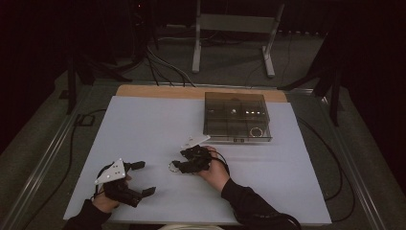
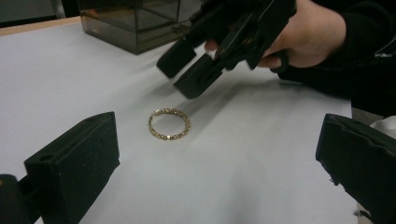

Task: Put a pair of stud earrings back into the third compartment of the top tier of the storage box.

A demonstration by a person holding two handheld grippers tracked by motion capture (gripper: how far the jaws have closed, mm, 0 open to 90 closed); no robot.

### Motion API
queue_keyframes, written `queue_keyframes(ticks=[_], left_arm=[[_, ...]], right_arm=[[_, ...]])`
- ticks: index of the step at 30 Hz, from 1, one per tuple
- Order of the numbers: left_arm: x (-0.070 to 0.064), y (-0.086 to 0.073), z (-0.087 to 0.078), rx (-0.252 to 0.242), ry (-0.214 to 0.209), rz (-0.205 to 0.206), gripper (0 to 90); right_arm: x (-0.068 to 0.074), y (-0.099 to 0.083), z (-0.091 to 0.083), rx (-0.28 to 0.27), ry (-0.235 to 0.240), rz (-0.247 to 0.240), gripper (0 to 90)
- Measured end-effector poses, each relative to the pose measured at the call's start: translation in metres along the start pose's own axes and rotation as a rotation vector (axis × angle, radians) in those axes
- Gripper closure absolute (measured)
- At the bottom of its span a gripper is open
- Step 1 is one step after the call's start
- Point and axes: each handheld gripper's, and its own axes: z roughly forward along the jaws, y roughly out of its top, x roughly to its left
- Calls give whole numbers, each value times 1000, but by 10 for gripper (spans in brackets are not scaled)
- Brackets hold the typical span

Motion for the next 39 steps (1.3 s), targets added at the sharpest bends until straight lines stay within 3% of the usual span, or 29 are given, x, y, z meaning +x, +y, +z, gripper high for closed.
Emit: queue_keyframes(ticks=[9,14,20,28,32,39], left_arm=[[0,0,0,-1,-1,-1,5],[1,0,0,0,0,1,5],[1,0,0,-1,0,-1,5],[1,0,0,1,2,0,4],[1,0,0,-1,3,-3,5],[1,0,0,0,2,-3,5]], right_arm=[[1,-6,17,69,-48,-22,674],[4,-7,22,96,-51,-45,752],[5,-8,23,99,-60,-63,851],[5,-5,21,101,-42,-62,867],[6,0,13,84,-46,-83,867],[2,7,-4,49,-56,-76,867]])
